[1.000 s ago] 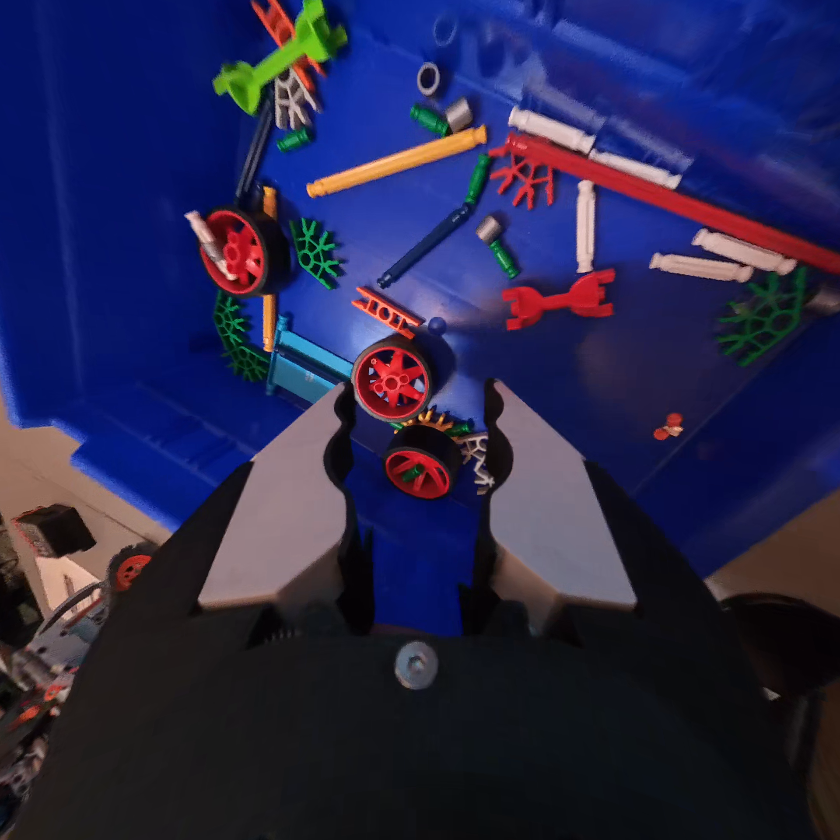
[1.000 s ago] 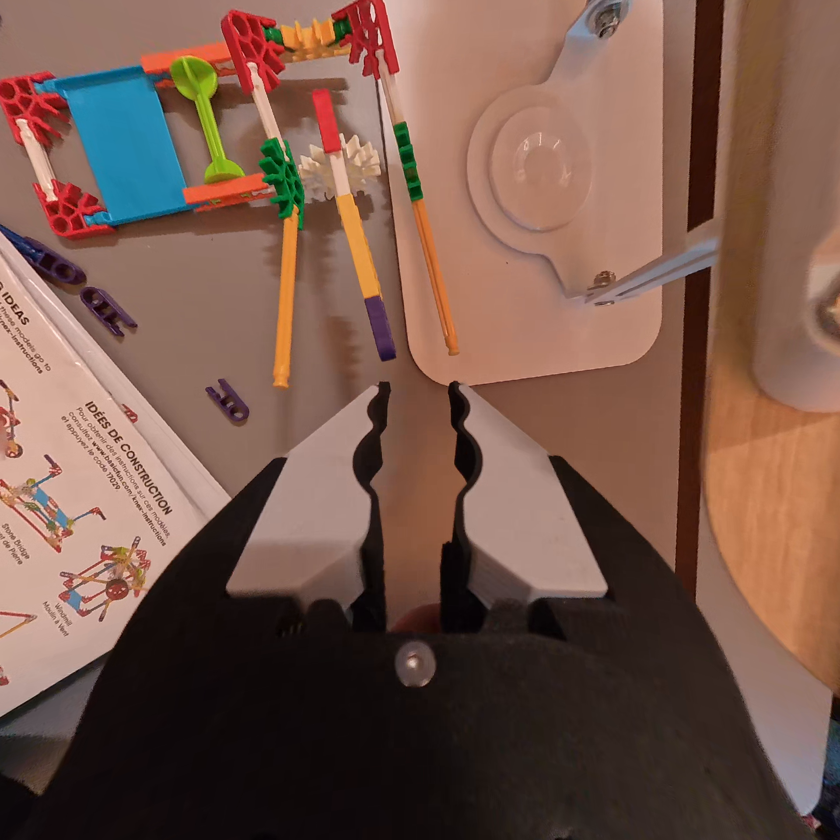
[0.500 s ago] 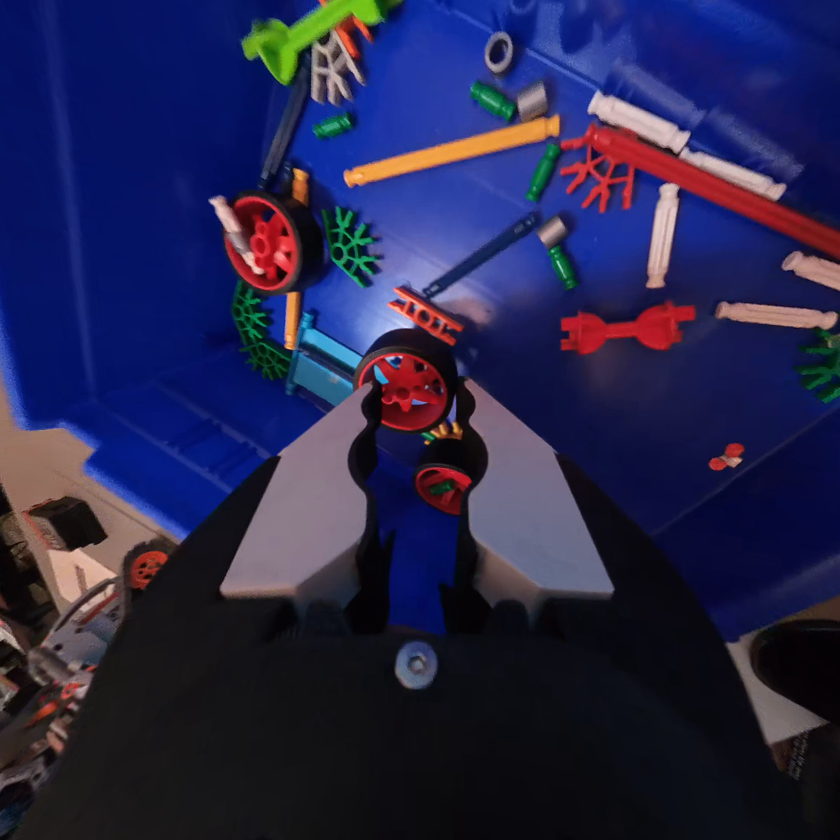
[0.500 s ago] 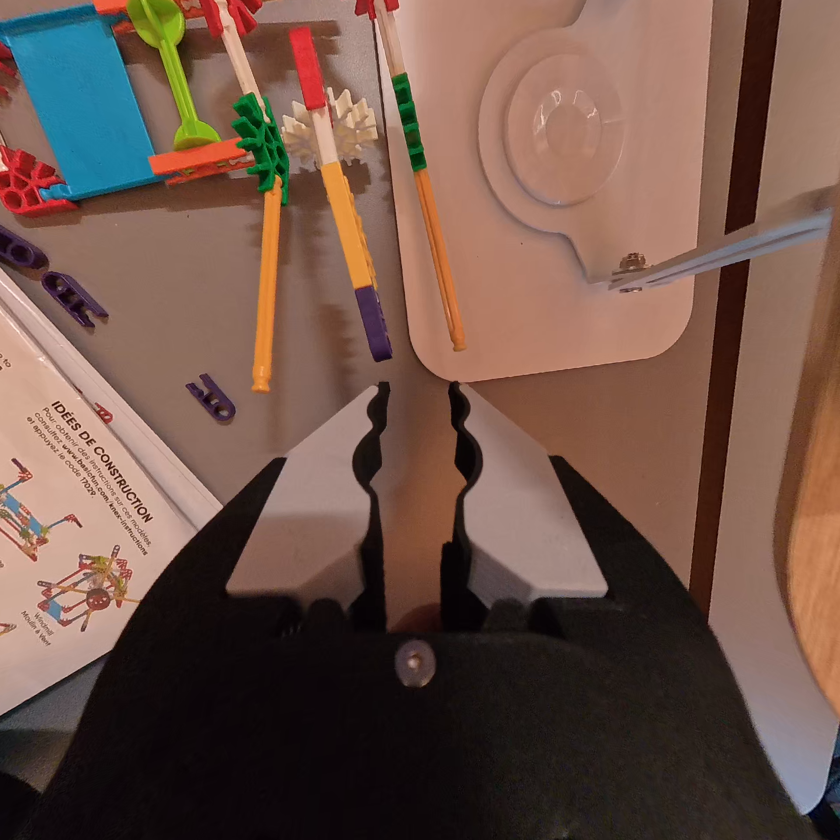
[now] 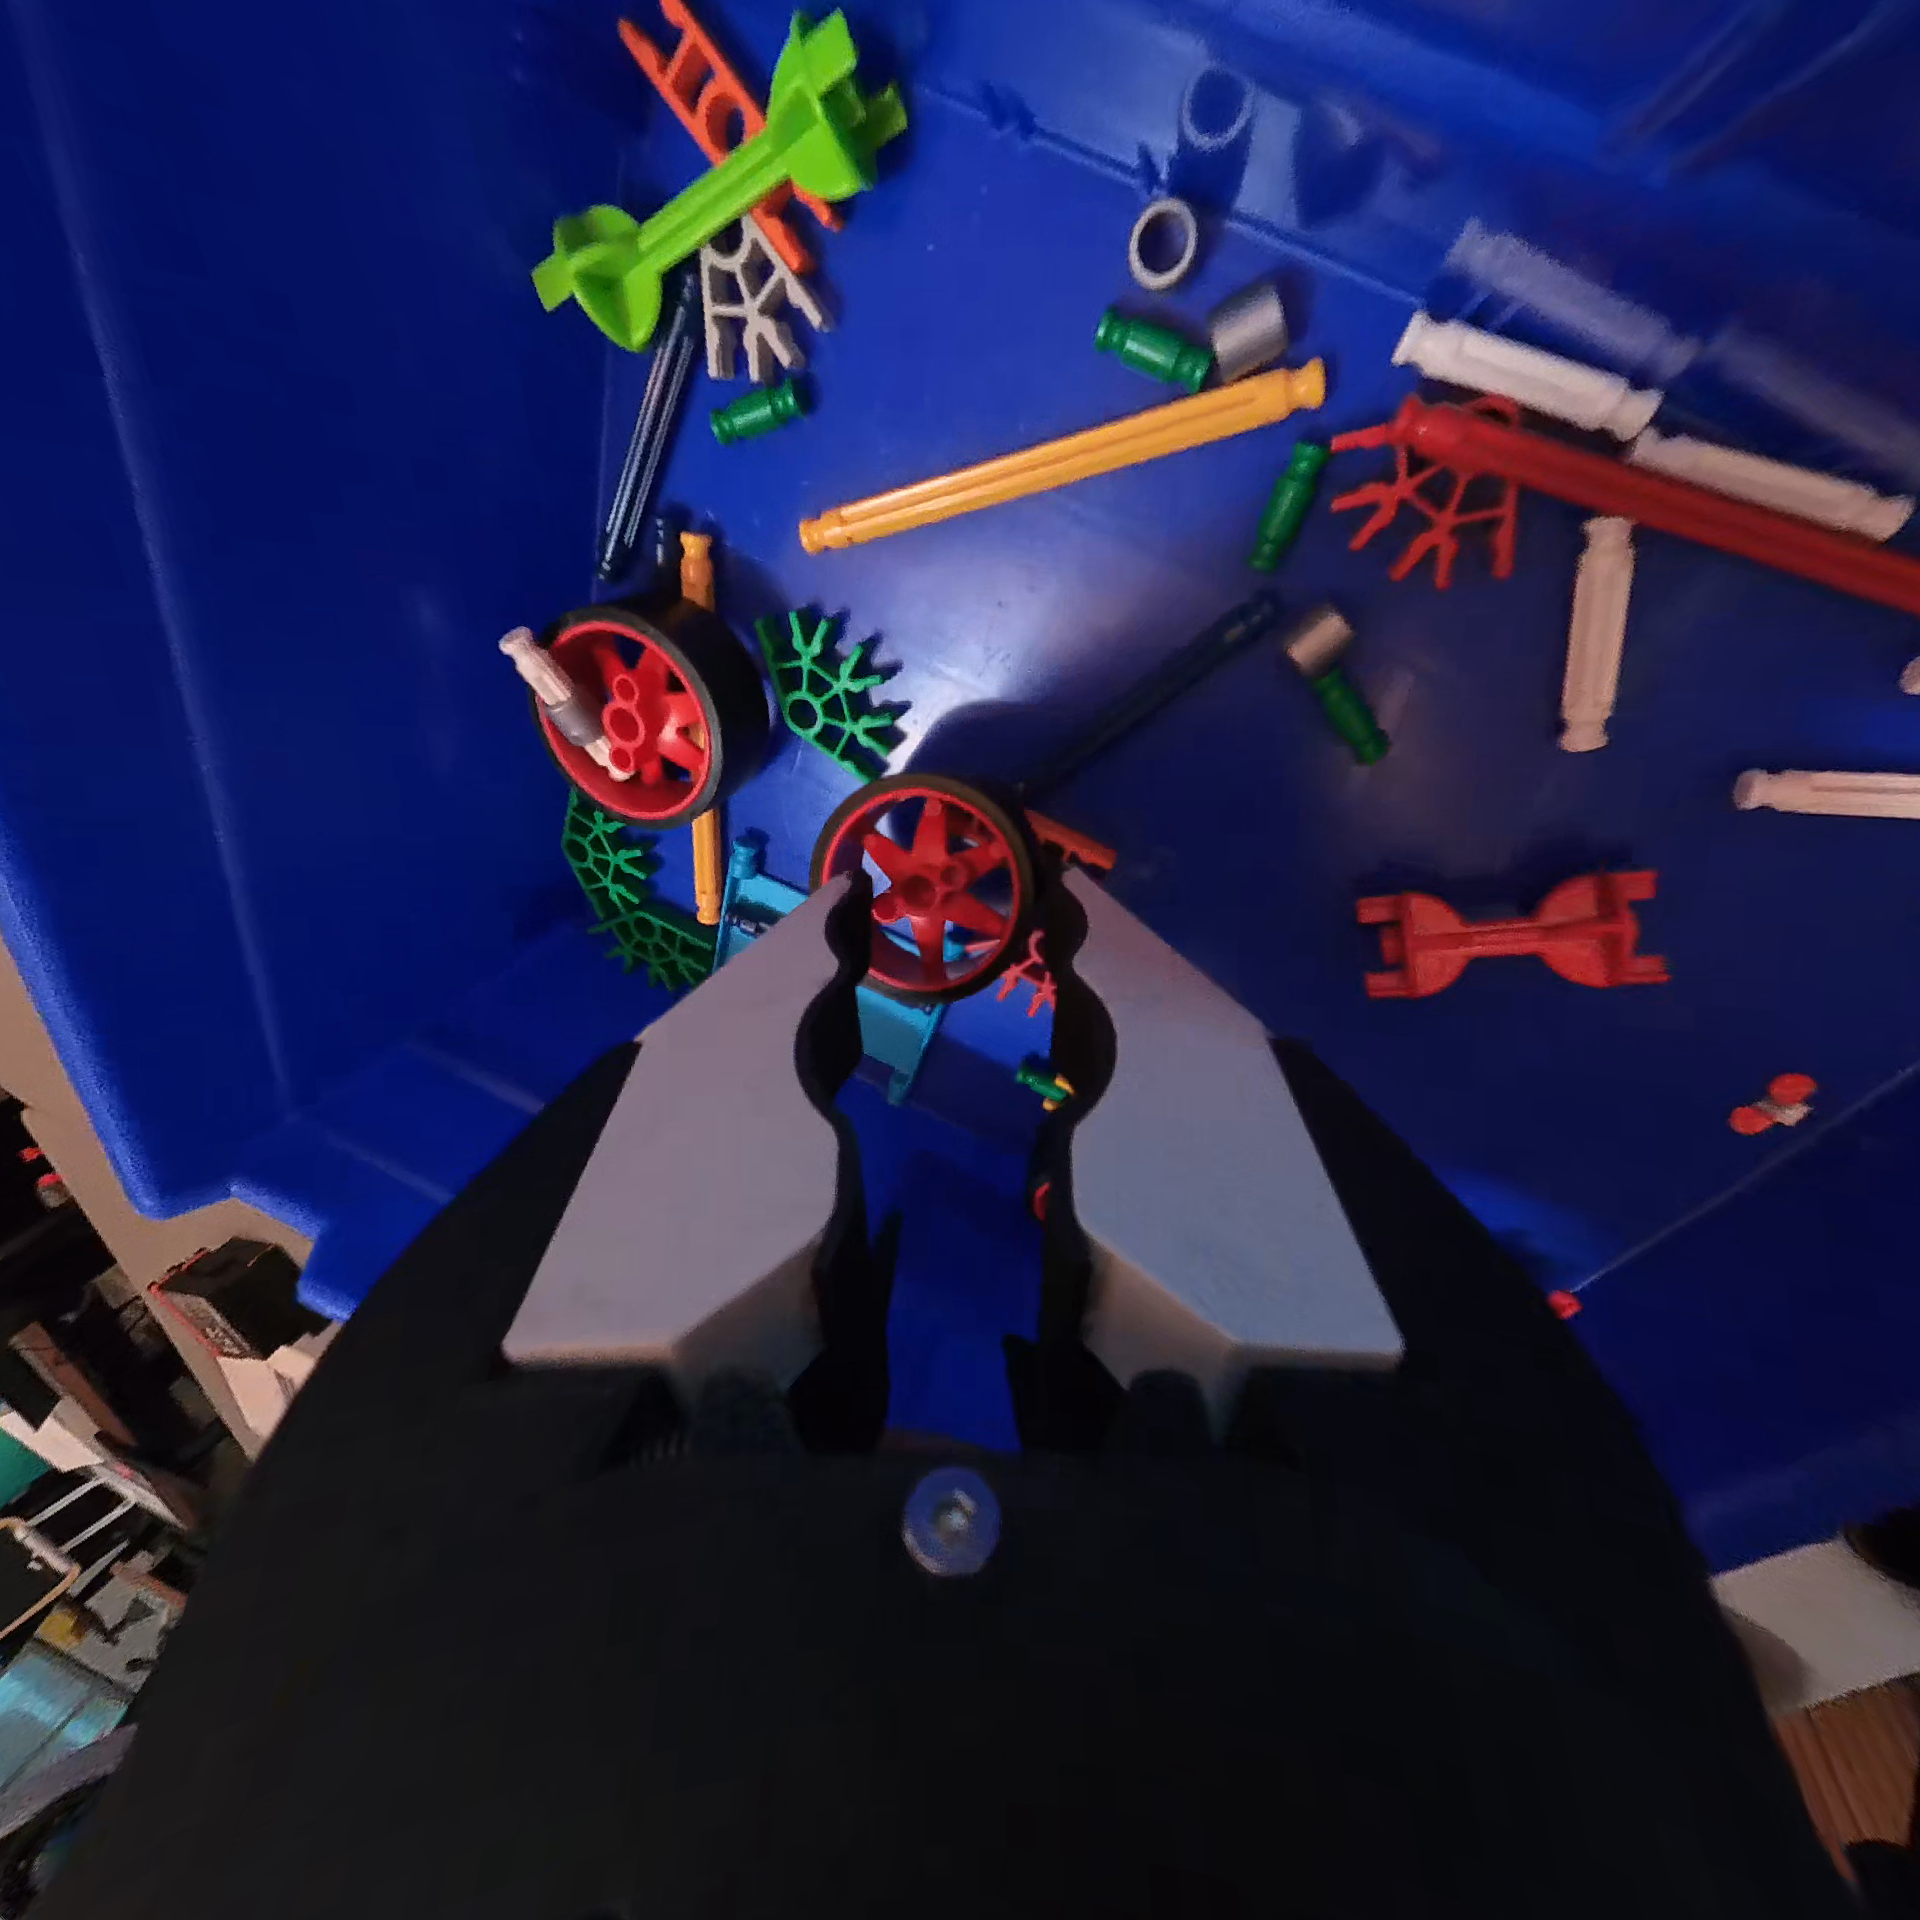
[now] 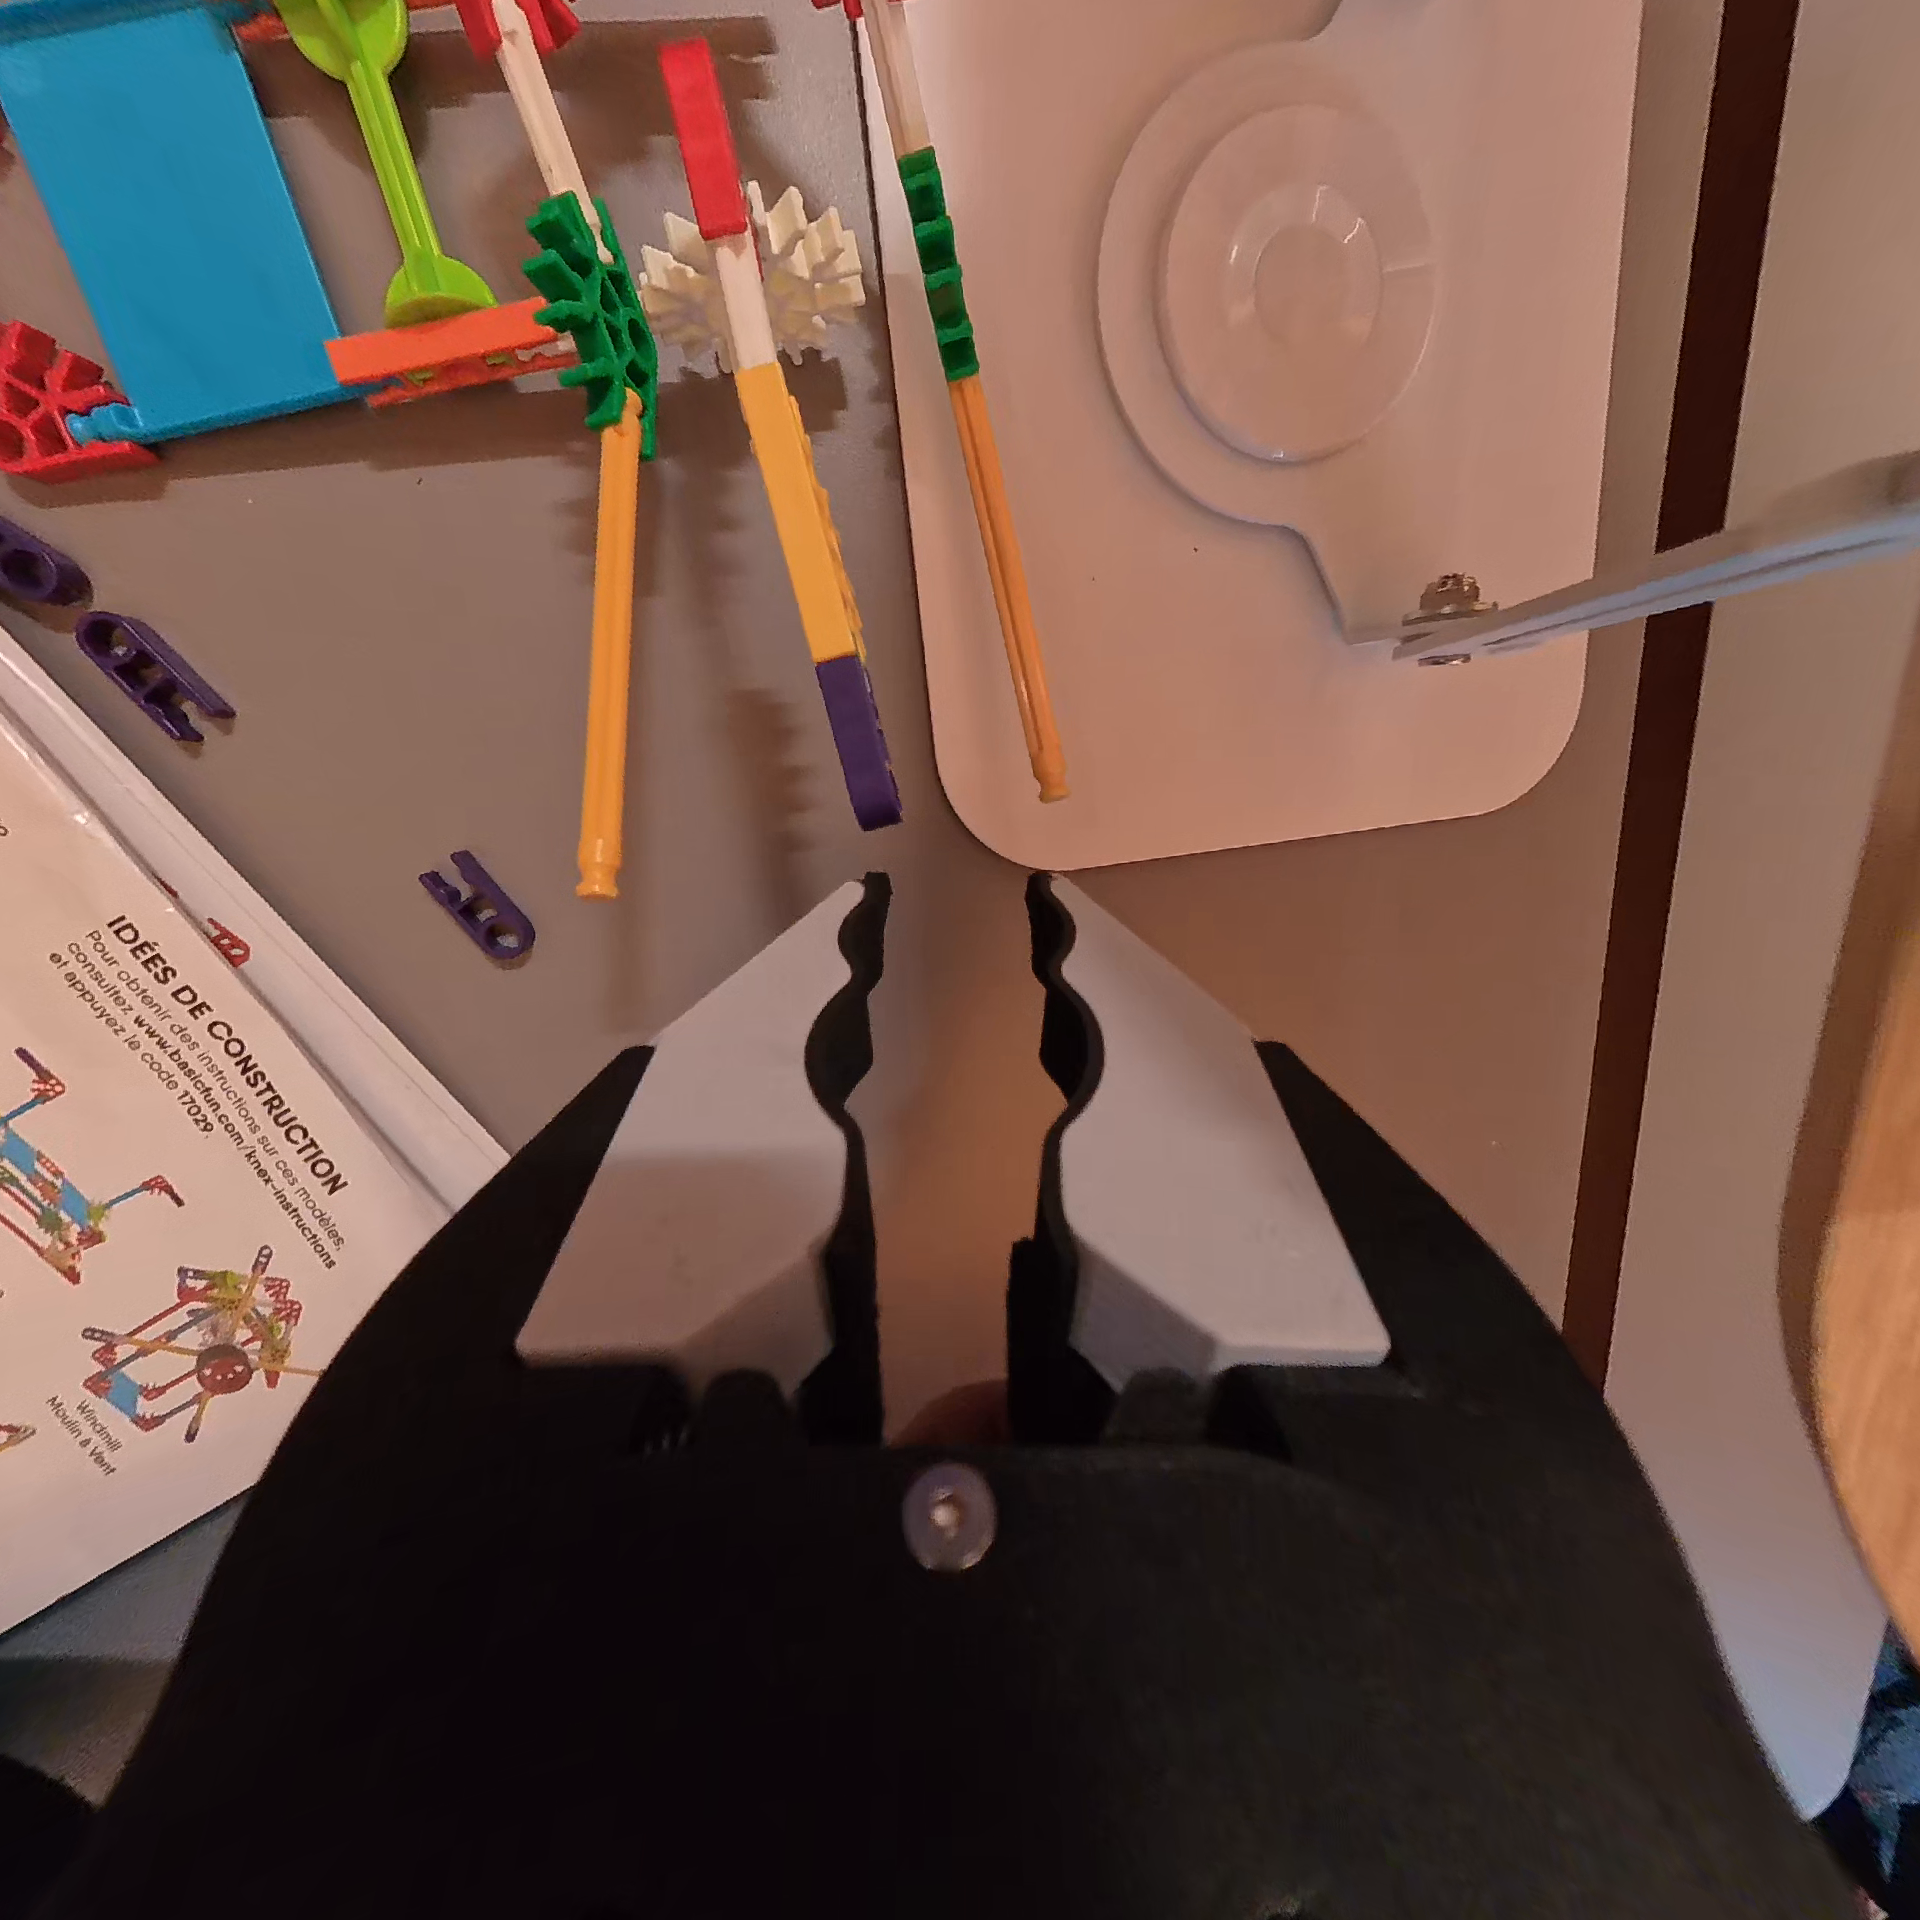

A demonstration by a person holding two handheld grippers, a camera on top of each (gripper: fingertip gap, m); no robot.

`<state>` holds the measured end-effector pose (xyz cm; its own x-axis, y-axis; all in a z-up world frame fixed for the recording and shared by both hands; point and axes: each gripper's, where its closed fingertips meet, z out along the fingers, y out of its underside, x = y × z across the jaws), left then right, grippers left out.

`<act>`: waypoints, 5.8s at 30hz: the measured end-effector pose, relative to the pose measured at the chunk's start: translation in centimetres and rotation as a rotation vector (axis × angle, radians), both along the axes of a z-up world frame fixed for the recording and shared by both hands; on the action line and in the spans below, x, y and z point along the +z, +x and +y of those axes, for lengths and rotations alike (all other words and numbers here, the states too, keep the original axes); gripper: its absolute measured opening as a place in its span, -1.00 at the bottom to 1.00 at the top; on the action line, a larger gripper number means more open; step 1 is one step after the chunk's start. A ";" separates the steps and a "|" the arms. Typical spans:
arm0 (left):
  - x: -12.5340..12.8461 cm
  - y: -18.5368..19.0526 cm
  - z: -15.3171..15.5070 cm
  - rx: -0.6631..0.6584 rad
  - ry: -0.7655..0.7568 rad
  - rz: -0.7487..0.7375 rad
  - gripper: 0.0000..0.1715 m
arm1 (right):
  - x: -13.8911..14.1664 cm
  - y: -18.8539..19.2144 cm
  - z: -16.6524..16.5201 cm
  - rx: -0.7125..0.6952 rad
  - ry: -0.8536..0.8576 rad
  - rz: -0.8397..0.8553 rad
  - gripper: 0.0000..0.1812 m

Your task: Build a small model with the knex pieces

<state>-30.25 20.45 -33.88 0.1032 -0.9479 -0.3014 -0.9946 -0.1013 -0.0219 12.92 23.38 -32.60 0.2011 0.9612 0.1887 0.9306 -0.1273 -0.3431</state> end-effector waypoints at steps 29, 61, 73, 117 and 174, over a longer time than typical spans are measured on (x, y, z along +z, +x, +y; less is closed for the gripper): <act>-1.8 6.1 6.8 -0.137 0.031 -0.051 -0.80 | 0.4 -0.1 -0.1 0.010 0.016 -0.011 -0.71; -2.1 6.0 5.2 -0.050 -0.219 -0.160 -0.96 | 1.0 0.3 -0.2 0.008 0.032 -0.004 -0.71; 2.2 6.0 4.4 -0.104 -0.062 -0.203 -0.97 | 1.2 0.3 -0.2 0.009 0.041 -0.010 -0.71; 10.9 27.3 -2.8 -0.191 0.234 -0.678 -0.97 | 11.3 -15.5 -6.1 0.453 0.548 0.360 -0.79; 9.6 27.7 -5.6 -0.186 0.034 -0.712 -0.93 | 8.1 -14.7 -7.8 0.541 0.359 0.289 -0.97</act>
